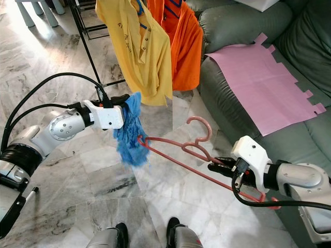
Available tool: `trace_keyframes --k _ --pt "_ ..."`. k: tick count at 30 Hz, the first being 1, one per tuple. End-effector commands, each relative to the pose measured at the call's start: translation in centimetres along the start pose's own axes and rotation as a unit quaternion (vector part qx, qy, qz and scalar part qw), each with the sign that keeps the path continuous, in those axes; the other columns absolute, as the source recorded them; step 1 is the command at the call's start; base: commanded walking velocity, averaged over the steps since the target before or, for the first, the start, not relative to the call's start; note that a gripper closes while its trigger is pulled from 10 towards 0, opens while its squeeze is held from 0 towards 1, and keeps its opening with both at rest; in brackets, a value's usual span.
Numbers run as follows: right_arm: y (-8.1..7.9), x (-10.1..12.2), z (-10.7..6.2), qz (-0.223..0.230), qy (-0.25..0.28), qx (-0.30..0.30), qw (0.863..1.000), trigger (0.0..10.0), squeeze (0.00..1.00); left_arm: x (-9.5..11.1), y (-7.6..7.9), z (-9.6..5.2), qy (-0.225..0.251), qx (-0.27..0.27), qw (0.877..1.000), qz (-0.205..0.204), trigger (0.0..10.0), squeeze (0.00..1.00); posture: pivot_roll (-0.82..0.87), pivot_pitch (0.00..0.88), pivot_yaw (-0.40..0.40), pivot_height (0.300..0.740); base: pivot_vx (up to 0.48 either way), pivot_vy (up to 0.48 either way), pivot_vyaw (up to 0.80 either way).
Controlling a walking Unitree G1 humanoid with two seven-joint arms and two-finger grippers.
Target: Hang hanger
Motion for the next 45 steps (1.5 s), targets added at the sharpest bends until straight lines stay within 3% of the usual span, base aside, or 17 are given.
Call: trace_keyframes --k 1,9,24,32,34,40,45 --pt "0.5 0.0 -0.2 -0.012 -0.002 -0.012 1.0 10.0 0.0 0.3 -0.2 0.1 0.013 0.001 1.0 0.009 10.0 0.0 -0.08 0.256 0.008 0.74 0.0 0.0 0.0" --pt "1.6 -0.1 -0.1 -0.027 -0.002 -0.044 0.999 10.0 0.0 0.8 -0.4 -0.1 0.034 0.003 0.999 0.003 10.0 0.0 -0.08 0.255 0.01 0.74 0.0 0.0 0.0" --pt "1.7 -1.1 0.5 -0.009 -0.003 -0.045 0.999 10.0 0.0 3.5 -1.5 0.3 0.098 0.041 0.994 -0.012 10.0 0.0 -0.07 0.262 0.003 0.74 0.0 0.0 0.0" --pt "1.1 -2.6 1.5 0.014 -0.008 -0.036 0.999 10.0 0.0 7.1 -0.8 0.9 0.168 0.054 0.984 -0.022 10.0 0.0 -0.06 0.263 0.002 0.74 0.0 0.0 0.0" --pt "0.9 -2.6 1.5 0.016 -0.008 -0.034 0.999 10.0 0.0 7.5 0.0 0.9 0.177 0.038 0.983 -0.03 10.0 0.0 -0.06 0.262 0.003 0.74 0.0 0.0 0.0" --pt "1.7 -2.8 0.8 0.011 -0.014 -0.052 0.999 10.0 0.0 6.3 1.0 0.4 0.156 0.015 0.988 -0.019 10.0 0.0 -0.07 0.262 0.01 0.74 0.0 0.0 0.0" --pt "1.3 -3.3 1.4 0.014 -0.016 -0.051 0.998 10.0 0.0 6.3 0.1 0.3 0.159 0.029 0.987 -0.015 10.0 0.0 -0.07 0.262 0.011 0.74 0.0 0.0 0.0"
Point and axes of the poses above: a point about 5 cm out from each wrist's last joint towards the gripper, its own z axis pointing out of the wrist towards the gripper, its own x axis along the axis of the wrist's last joint, y = z × x, the point moved 5 cm from there along z, pointing out of the wrist towards the gripper, and after that the axes turned 6 degrees about z, right-handed, at the moved point
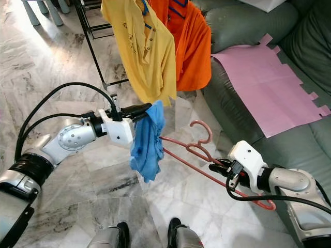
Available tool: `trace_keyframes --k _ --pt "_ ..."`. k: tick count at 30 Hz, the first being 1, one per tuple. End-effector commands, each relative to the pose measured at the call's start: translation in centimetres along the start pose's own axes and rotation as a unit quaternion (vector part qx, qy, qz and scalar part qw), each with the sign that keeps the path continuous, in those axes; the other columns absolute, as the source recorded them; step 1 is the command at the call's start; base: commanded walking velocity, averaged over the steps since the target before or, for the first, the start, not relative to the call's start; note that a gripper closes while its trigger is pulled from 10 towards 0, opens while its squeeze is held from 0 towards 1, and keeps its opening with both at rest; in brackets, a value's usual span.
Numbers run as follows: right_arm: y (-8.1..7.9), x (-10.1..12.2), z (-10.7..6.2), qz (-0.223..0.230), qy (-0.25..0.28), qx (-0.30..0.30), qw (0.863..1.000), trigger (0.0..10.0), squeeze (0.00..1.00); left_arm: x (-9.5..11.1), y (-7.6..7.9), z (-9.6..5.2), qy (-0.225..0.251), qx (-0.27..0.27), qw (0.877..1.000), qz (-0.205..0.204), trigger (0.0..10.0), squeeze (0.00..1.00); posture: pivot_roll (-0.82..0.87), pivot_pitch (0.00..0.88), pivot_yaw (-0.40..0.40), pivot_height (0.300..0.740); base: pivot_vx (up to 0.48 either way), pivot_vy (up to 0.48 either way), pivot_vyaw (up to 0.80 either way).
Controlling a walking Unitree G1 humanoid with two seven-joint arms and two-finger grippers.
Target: Hang hanger
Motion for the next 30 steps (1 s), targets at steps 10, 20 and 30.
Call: trace_keyframes --k 10,20,30 --pt "-0.2 -1.1 2.9 0.066 0.029 -0.045 0.996 10.0 0.0 8.1 -2.3 2.1 0.162 0.074 0.984 -0.016 10.0 0.0 -0.05 0.262 0.01 0.74 0.0 0.0 0.0" --pt "3.5 -0.9 2.6 0.068 0.04 -0.155 0.985 10.0 0.0 8.3 -0.2 1.7 0.155 0.047 0.986 -0.047 10.0 0.0 -0.04 0.263 0.012 0.74 0.0 0.0 0.0" --pt "5.0 1.9 -0.3 0.004 0.061 -0.14 0.988 10.0 0.0 -2.8 1.5 -1.3 -0.088 -0.009 0.996 -0.031 10.0 0.0 -0.06 0.265 0.014 0.74 0.0 0.0 0.0"
Point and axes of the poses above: a point about 5 cm out from each wrist's last joint towards the gripper, its own z axis pointing out of the wrist towards the gripper, its own x axis along the axis of the wrist's last joint, y = z × x, the point moved 5 cm from there along z, pointing out of the wrist towards the gripper, and after that the axes turned 6 degrees about z, right-handed, at the moved point
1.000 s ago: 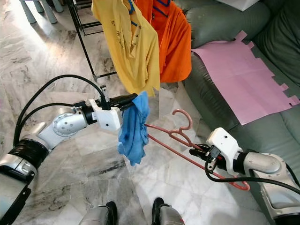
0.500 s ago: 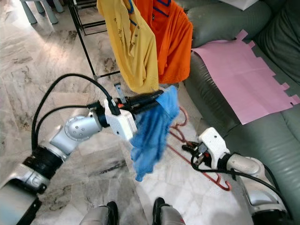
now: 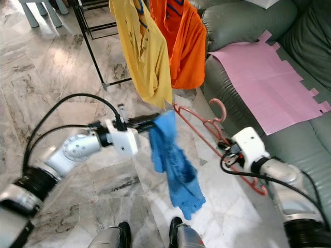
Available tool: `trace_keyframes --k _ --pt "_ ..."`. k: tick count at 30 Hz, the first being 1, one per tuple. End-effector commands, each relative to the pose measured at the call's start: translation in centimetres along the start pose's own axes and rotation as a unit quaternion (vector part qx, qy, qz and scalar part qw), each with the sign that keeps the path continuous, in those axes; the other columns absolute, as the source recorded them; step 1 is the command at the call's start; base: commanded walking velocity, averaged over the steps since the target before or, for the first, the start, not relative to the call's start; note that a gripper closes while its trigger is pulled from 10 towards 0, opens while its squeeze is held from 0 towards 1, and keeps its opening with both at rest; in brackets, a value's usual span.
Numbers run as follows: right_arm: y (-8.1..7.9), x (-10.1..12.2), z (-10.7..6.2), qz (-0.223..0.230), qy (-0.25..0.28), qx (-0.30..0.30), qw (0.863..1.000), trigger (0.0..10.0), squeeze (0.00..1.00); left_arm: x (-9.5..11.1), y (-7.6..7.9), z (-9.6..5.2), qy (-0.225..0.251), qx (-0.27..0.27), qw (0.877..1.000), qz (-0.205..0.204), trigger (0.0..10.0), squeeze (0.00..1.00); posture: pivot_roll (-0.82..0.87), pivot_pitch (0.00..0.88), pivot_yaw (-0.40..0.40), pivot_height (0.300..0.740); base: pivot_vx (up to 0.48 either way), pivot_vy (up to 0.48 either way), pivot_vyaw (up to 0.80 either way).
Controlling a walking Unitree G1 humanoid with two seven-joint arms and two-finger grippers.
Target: Hang hanger
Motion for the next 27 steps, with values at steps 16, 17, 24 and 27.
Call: trace_keyframes --k 16,17,24,27 --pt "-4.8 1.5 -2.6 -0.016 -0.028 0.201 0.979 10.0 0.0 -1.9 -2.0 0.8 -0.049 0.037 0.998 0.028 10.0 0.0 -0.08 0.262 0.014 0.74 0.0 0.0 0.0" --pt "-4.9 1.5 -2.6 -0.015 -0.03 0.204 0.978 10.0 0.0 -1.8 -2.0 0.9 -0.045 0.038 0.998 0.03 10.0 0.0 -0.08 0.262 0.014 0.74 0.0 0.0 0.0" --pt "-4.3 1.5 -2.1 -0.021 -0.021 0.173 0.984 10.0 0.0 -0.9 -2.5 1.2 -0.02 0.047 0.998 0.033 10.0 0.0 -0.07 0.259 0.015 0.74 0.0 0.0 0.0" --pt "-4.2 1.4 -2.0 -0.032 -0.026 0.169 0.985 10.0 0.0 -0.7 -2.7 1.2 -0.013 0.047 0.998 0.037 10.0 0.0 -0.07 0.259 0.015 0.74 0.0 0.0 0.0"
Point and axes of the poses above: a point about 5 cm out from each wrist's last joint towards the gripper, its own z axis pointing out of the wrist towards the gripper, its own x axis along the axis of the wrist's last joint, y = z × x, the point moved 5 cm from there along z, pointing out of the wrist towards the gripper, and after that the axes turned 6 degrees about z, right-handed, at the moved point
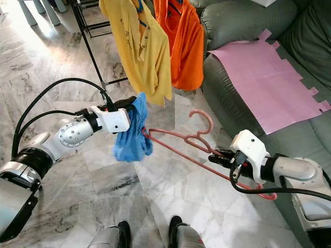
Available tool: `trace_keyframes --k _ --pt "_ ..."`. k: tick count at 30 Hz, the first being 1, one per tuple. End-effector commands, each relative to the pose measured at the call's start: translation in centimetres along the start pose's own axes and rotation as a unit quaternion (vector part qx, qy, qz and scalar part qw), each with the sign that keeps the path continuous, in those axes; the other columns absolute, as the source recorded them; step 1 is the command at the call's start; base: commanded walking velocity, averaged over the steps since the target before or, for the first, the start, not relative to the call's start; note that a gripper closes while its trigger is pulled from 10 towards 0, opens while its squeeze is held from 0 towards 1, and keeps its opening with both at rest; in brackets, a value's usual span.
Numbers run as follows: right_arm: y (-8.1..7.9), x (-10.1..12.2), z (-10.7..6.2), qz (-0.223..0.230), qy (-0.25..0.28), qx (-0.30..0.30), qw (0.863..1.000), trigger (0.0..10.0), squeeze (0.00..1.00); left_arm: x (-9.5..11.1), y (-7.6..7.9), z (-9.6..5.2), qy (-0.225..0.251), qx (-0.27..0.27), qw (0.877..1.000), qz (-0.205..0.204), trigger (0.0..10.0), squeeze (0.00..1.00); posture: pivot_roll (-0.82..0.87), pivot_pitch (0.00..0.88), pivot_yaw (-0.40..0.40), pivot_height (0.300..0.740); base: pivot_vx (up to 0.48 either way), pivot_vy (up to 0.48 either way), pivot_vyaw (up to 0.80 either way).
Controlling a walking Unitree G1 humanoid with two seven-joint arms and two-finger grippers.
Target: Hang hanger
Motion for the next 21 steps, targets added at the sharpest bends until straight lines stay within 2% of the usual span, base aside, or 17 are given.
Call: trace_keyframes --k 1,8,15,21 --pt "0.2 0.0 -0.2 -0.008 -0.002 -0.006 1.0 10.0 0.0 0.6 -1.0 0.2 0.018 0.006 1.0 0.015 10.0 0.0 -0.07 0.259 0.015 0.74 0.0 0.0 0.0" --pt "0.3 -0.3 0.0 0.002 0.002 -0.013 1.0 10.0 0.0 2.1 -1.9 0.3 0.06 0.021 0.998 0.019 10.0 0.0 -0.07 0.26 0.015 0.74 0.0 0.0 0.0" --pt "0.4 -0.9 0.5 -0.001 -0.003 -0.022 1.0 10.0 0.0 4.4 -2.7 0.6 0.116 0.028 0.993 0.019 10.0 0.0 -0.06 0.26 0.011 0.74 0.0 0.0 0.0" --pt "1.1 -0.9 0.5 -0.005 -0.002 -0.04 0.999 10.0 0.0 4.7 -2.6 0.4 0.125 0.026 0.992 0.02 10.0 0.0 -0.05 0.261 0.01 0.74 0.0 0.0 0.0"
Point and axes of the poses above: a point about 5 cm out from each wrist's last joint towards the gripper, its own z axis pointing out of the wrist towards the gripper, its own x axis along the axis of the wrist's last joint, y = z × x, the point moved 5 cm from there along z, pointing out of the wrist towards the gripper, and after that the axes turned 6 degrees about z, right-handed, at the moved point
